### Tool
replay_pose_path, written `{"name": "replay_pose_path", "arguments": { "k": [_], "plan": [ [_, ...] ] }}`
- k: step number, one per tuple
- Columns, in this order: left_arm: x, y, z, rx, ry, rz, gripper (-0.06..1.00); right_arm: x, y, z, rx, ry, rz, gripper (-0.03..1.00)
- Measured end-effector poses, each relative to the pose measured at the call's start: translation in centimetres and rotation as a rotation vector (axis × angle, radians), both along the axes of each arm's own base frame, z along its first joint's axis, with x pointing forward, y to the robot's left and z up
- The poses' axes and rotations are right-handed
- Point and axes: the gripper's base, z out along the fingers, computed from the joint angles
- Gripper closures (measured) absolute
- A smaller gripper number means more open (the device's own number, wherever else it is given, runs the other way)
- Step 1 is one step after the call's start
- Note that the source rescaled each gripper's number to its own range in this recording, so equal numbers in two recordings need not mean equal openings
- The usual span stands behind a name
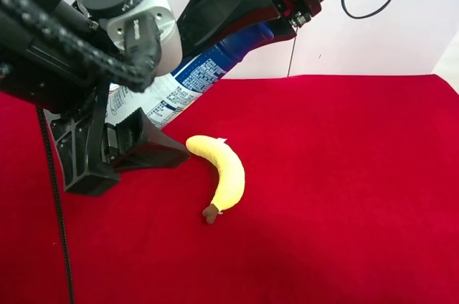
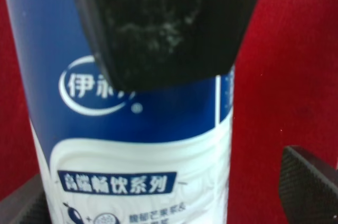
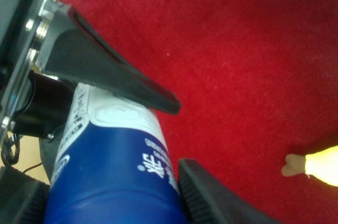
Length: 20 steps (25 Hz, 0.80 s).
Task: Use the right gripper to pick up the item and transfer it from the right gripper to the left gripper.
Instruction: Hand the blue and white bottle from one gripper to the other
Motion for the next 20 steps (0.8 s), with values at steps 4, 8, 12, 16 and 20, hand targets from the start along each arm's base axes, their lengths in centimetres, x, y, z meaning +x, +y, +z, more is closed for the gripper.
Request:
{"name": "replay_pose_path", "arguments": {
  "k": [4, 8, 12, 16, 20],
  "plan": [
    [0.00, 0.07, -0.05, 0.010, -0.001, -0.001, 0.54, -0.02, 0.02, 0.02, 0.003, 0.003, 0.001, 0.96],
    [0.02, 0.14, -0.10, 0.020, 0.000, 0.003, 0.93, -0.19, 0.07, 0.02, 0.002, 0.012, 0.011, 0.96],
    [0.00, 0.16, -0.08, 0.021, 0.002, 0.004, 0.88, -0.19, 0.08, -0.04, 0.004, 0.015, 0.010, 0.96],
    [0.02, 0.16, -0.04, 0.022, 0.000, 0.004, 0.88, -0.19, 0.08, -0.04, 0.004, 0.005, 0.018, 0.96],
    [-0.02, 0.21, -0.17, 0.037, 0.007, 0.000, 0.88, -0.14, 0.05, -0.08, 0.002, -0.075, 0.073, 0.75]
  ]
}}
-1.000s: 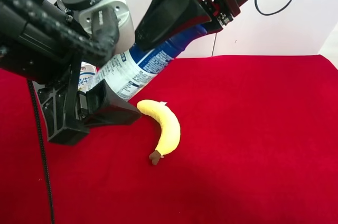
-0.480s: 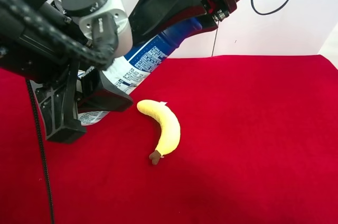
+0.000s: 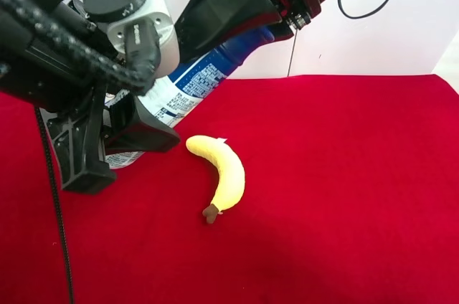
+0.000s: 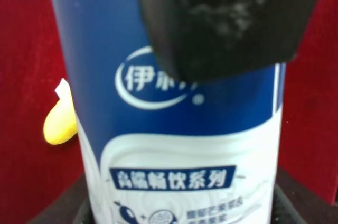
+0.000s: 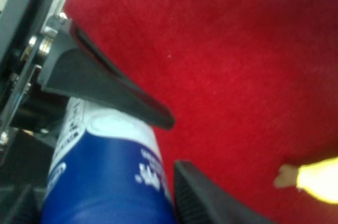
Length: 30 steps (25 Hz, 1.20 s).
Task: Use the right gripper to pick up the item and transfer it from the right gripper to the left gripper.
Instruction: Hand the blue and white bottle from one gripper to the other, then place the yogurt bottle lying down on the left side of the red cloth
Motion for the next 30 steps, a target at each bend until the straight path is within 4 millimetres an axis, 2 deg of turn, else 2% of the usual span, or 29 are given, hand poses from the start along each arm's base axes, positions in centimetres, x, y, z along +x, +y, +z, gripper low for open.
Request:
{"name": "replay_pose_path", "arguments": {
  "k": [2, 3, 6, 9, 18, 26, 30],
  "plan": [
    [-0.1, 0.1, -0.2, 0.023, 0.018, -0.002, 0.88, 0.0, -0.2, -0.1, -0.019, -0.037, 0.016, 0.30],
    [-0.1, 0.1, -0.3, 0.026, 0.019, -0.003, 0.88, 0.0, -0.3, -0.1, -0.028, -0.047, 0.018, 0.17],
    [-0.1, 0.1, -0.3, 0.026, 0.019, -0.004, 0.88, 0.0, -0.4, -0.1, -0.039, -0.060, 0.021, 0.01],
    [-0.1, 0.1, -0.3, 0.026, 0.019, -0.004, 0.88, 0.0, -0.4, -0.1, -0.039, -0.060, 0.021, -0.02],
    [-0.1, 0.1, -0.3, 0.026, 0.019, -0.004, 0.88, -0.5, -0.6, 0.0, -0.057, -0.057, 0.047, -0.03],
    [-0.1, 0.1, -0.3, 0.026, 0.019, -0.004, 0.88, -1.8, -2.9, 1.4, -0.177, -0.147, -0.028, -0.03],
    [-0.1, 0.1, -0.3, 0.026, 0.019, -0.004, 0.88, -2.8, -3.7, 2.5, -0.175, -0.175, -0.061, -0.03]
  ]
}}
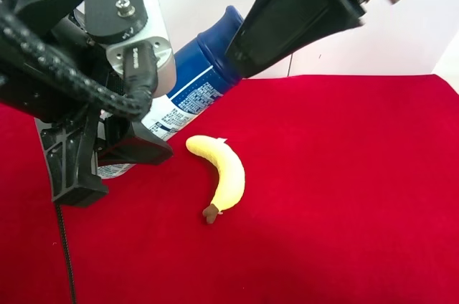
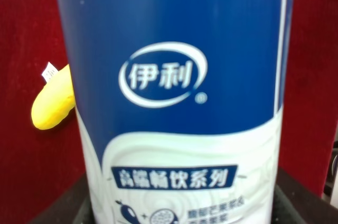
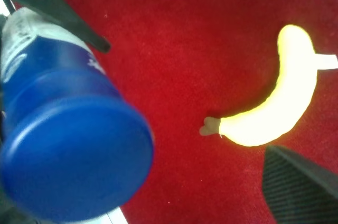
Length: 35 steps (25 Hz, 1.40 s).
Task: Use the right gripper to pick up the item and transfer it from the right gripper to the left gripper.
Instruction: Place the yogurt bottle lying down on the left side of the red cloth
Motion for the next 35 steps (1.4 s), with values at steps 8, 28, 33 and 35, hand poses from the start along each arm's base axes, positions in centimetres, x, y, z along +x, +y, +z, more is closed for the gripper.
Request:
{"name": "replay_pose_path", "arguments": {
  "k": [8, 28, 33, 35],
  "plan": [
    [0.0, 0.0, 0.0, 0.000, 0.000, 0.000, 0.88, -2.9, -2.7, 2.8, 0.013, -0.080, -0.112, -0.03],
    [0.0, 0.0, 0.0, -0.004, -0.002, 0.000, 0.88, -18.3, -14.3, -3.6, 0.088, -0.281, -0.344, -0.03],
    [0.0, 0.0, 0.0, -0.006, -0.004, 0.000, 0.88, -20.1, -16.4, -5.9, 0.090, -0.360, -0.424, -0.03],
    [0.0, 0.0, 0.1, -0.007, -0.005, 0.001, 0.88, -20.6, -17.0, -6.9, 0.088, -0.390, -0.440, -0.03]
  ]
}}
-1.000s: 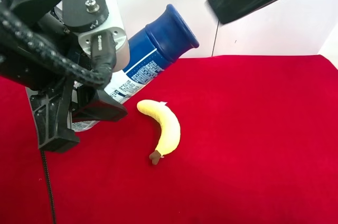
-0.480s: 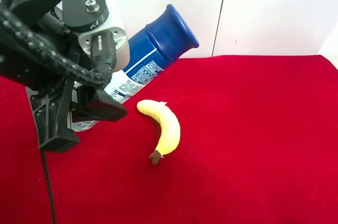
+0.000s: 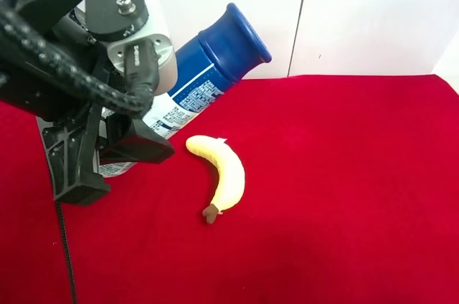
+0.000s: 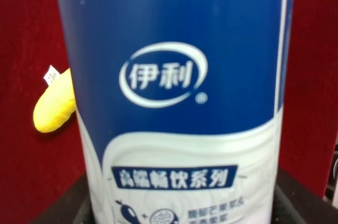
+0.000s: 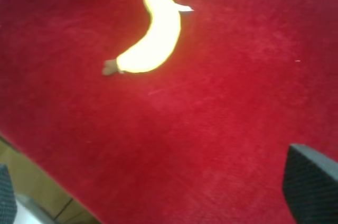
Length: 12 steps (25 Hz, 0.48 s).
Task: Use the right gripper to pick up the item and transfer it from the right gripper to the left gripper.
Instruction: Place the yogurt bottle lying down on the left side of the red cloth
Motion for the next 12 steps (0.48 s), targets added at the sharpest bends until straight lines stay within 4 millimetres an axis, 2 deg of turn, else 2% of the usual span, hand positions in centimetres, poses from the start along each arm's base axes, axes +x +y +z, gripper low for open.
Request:
{"name": "replay_pose_path", "arguments": {
  "k": [9, 12],
  "plan": [
    [0.0, 0.0, 0.0, -0.002, -0.002, 0.000, 0.88, 0.6, -0.9, -5.5, -0.077, 0.040, -0.109, -0.03],
    [0.0, 0.0, 0.0, -0.002, -0.002, 0.000, 0.88, 0.9, -0.8, -5.5, -0.041, -0.007, -0.124, -0.03]
  ]
}}
